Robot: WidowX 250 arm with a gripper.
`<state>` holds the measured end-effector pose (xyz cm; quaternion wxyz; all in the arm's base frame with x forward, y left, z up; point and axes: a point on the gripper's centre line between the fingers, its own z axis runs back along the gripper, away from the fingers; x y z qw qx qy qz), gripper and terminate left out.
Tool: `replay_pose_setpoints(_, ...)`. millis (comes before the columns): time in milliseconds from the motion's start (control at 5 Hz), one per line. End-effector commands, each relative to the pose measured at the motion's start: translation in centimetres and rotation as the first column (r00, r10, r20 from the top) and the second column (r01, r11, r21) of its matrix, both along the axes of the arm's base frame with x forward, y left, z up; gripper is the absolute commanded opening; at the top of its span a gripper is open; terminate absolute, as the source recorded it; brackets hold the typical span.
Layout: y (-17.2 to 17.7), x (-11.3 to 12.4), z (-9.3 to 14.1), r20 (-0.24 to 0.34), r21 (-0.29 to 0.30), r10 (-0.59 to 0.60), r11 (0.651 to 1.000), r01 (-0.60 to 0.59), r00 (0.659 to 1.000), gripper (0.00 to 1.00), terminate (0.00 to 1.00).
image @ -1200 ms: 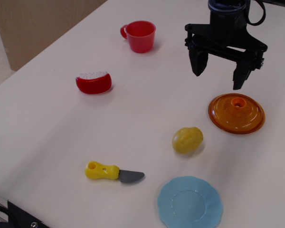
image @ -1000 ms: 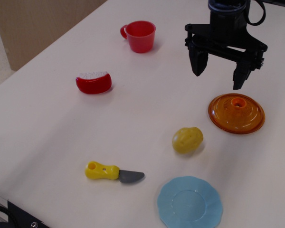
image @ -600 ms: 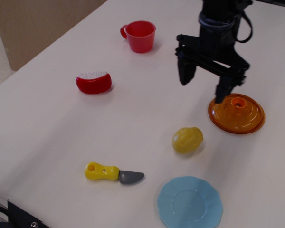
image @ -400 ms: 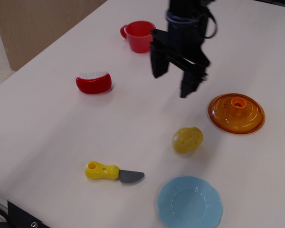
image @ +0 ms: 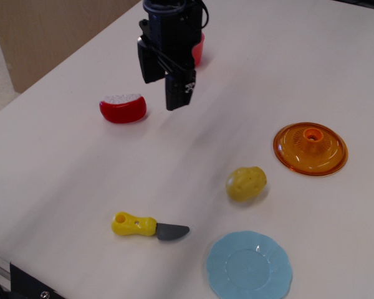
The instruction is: Put sushi on plate
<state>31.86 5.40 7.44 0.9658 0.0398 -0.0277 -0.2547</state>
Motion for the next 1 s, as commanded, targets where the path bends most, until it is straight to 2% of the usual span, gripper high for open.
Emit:
replay_pose_setpoints(0,3.9,1.2,0.8,0.001,0.062,-0.07,0.996,0.07,0.998,1.0,0.0)
replay_pose_setpoints(200,5.6,1.1,0.2,-0.008,0.101,-0.047,0.994,0.047,0.999,1.0,0.0)
replay_pose_setpoints(400,7.1,1.2,-1.3,-0.01,0.074,-0.038,0.997,0.039,0.999,1.0,0.0)
replay_pose_setpoints(800,7.1,2.0,-4.8,-0.07,0.067,-0.036,0.997,0.041,0.997,1.0,0.0)
